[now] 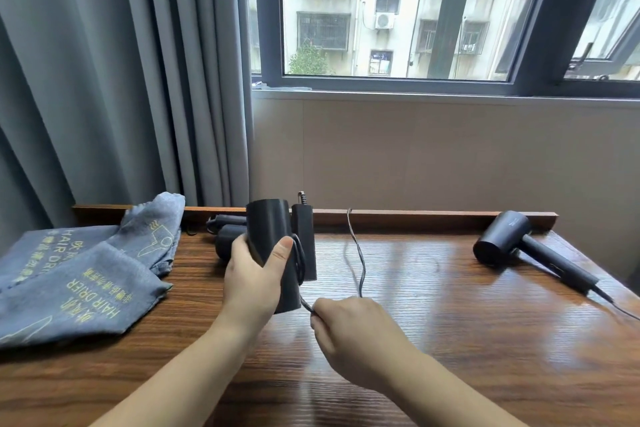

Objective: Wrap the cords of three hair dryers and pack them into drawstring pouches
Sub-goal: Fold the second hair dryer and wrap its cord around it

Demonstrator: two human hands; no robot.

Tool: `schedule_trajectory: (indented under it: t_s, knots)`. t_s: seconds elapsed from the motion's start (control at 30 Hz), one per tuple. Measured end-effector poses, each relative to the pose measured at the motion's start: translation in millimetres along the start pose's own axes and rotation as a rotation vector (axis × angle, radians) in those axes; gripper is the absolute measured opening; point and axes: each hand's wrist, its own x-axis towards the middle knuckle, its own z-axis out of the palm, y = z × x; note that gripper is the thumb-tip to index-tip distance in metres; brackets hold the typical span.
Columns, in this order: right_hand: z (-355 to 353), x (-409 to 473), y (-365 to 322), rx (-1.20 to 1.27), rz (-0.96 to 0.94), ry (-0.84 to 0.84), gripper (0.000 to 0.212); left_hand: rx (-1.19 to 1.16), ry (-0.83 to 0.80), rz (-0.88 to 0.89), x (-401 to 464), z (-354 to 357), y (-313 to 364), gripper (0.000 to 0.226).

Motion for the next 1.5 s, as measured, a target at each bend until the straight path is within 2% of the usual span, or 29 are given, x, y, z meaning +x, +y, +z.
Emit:
schedule_trajectory:
  t_s: [0.17,0.27,0.43,0.53,0.67,0.73,0.8,0.9,1.03,1.07,1.13,1.2,1.27,1.37,1.47,1.5]
  knots:
    - [-18.3,-1.4,-2.9,-0.108,-0.09,-0.079,0.025,0.403,-0.155,0.275,2.1,-7.5,-5.3,0.062]
    - [-35.5,-1.0,2.7,-0.135,-0.145,-0.107,0.026,0.606,-0.281,0.306,5.0,-16.7,-10.6,0.066]
    - [-60.9,6.4,39.7,-0.08,-0.191,-0.048,0.021,0.613,-0.567,0.268,2.5,-37.4,-11.4,0.049]
    - [-64.6,10.2,54.7,-0.071,-0.258,-0.035,0.019,0.601,-0.705,0.254,-6.4,-43.1,0.2,0.052]
    - [-67.5,14.0,62.5,-0.021,-0.245,-0.01,0.033,0.651,-0.86,0.216,-13.4,-43.1,10.4,0.051]
    - [-66.6,14.1,67.8,0.051,-0.195,0.019,0.039,0.534,-0.913,0.136,-11.7,-47.6,15.0,0.05]
    - [-63.8,13.0,71.2,0.236,-0.113,0.038,0.04,0.345,-0.976,0.032,-8.5,-53.6,20.8,0.046]
    - [-61.1,14.2,71.4,0.558,-0.029,0.036,0.027,0.098,-1.053,-0.115,-7.0,-59.4,23.4,0.041]
    - [-47.9,17.5,75.5,0.896,0.0,-0.04,0.017,-0.183,-1.103,-0.235,-7.1,-58.5,16.4,0.052]
    - [-40.4,19.6,77.3,0.914,0.008,-0.034,0.022,-0.245,-1.101,-0.263,-7.3,-58.0,14.3,0.059]
    - [-23.6,22.3,78.0,0.869,0.017,-0.003,0.036,-0.373,-1.091,-0.307,-9.6,-57.6,12.6,0.066]
    - [-10.3,21.7,74.5,0.767,0.008,0.038,0.049,-0.494,-1.068,-0.356,-11.3,-55.8,12.7,0.063]
    - [-1.0,20.7,73.8,0.609,-0.029,0.085,0.056,-0.591,-0.961,-0.45,-11.9,-52.6,13.5,0.071]
    - [10.1,26.1,83.7,0.414,-0.002,0.122,0.042,-0.743,-0.828,-0.524,-8.4,-47.7,19.2,0.079]
    - [23.5,30.7,93.2,0.295,0.02,0.169,0.017,-0.841,-0.814,-0.468,-5.6,-40.5,26.8,0.077]
    - [27.8,30.1,92.9,0.251,0.001,0.179,0.015,-0.863,-0.777,-0.45,-4.8,-37.4,29.1,0.073]
